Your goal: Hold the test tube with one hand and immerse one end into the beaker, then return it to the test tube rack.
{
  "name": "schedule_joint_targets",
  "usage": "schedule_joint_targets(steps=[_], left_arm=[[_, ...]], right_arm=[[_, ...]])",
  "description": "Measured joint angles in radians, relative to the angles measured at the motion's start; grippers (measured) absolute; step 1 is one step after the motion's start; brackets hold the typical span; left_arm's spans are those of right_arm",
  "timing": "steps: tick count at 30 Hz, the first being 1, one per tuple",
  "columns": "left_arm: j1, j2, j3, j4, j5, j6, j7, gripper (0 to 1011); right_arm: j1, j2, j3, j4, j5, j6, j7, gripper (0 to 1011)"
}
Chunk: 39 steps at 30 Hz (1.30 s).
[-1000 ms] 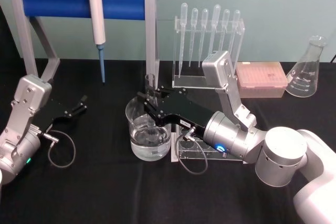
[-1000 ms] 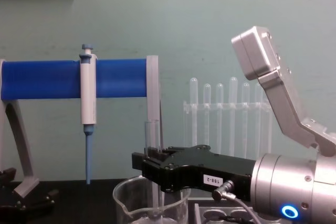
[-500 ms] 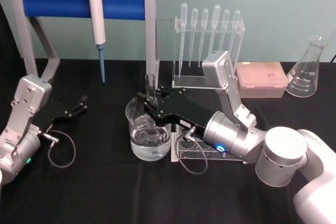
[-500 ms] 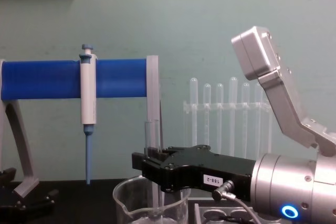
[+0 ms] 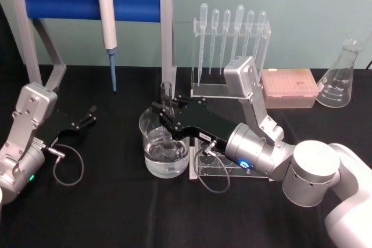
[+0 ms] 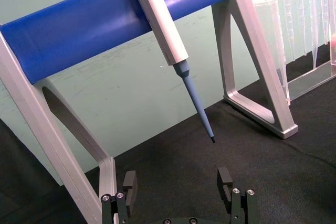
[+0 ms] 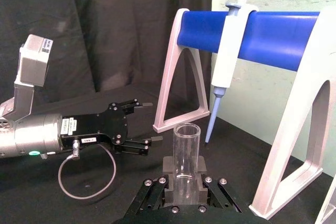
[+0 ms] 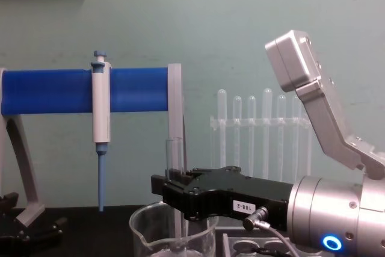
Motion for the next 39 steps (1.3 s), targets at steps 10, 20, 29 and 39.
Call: schedule_joint_targets(steps=[10, 20, 29, 39], left_arm=[[0.0, 0.0, 0.0, 0.0, 0.0, 0.0, 0.0, 1000], [0.0, 0.0, 0.0, 0.0, 0.0, 0.0, 0.0, 1000], [0.0, 0.0, 0.0, 0.0, 0.0, 0.0, 0.0, 1000], [0.0, 0.0, 0.0, 0.0, 0.0, 0.0, 0.0, 1000]], right_arm=[[0.0, 0.0, 0.0, 0.0, 0.0, 0.0, 0.0, 228], [0.0, 0.0, 0.0, 0.0, 0.0, 0.0, 0.0, 228], [0.0, 0.0, 0.0, 0.0, 0.0, 0.0, 0.0, 228], [0.0, 0.0, 0.0, 0.0, 0.0, 0.0, 0.0, 228]])
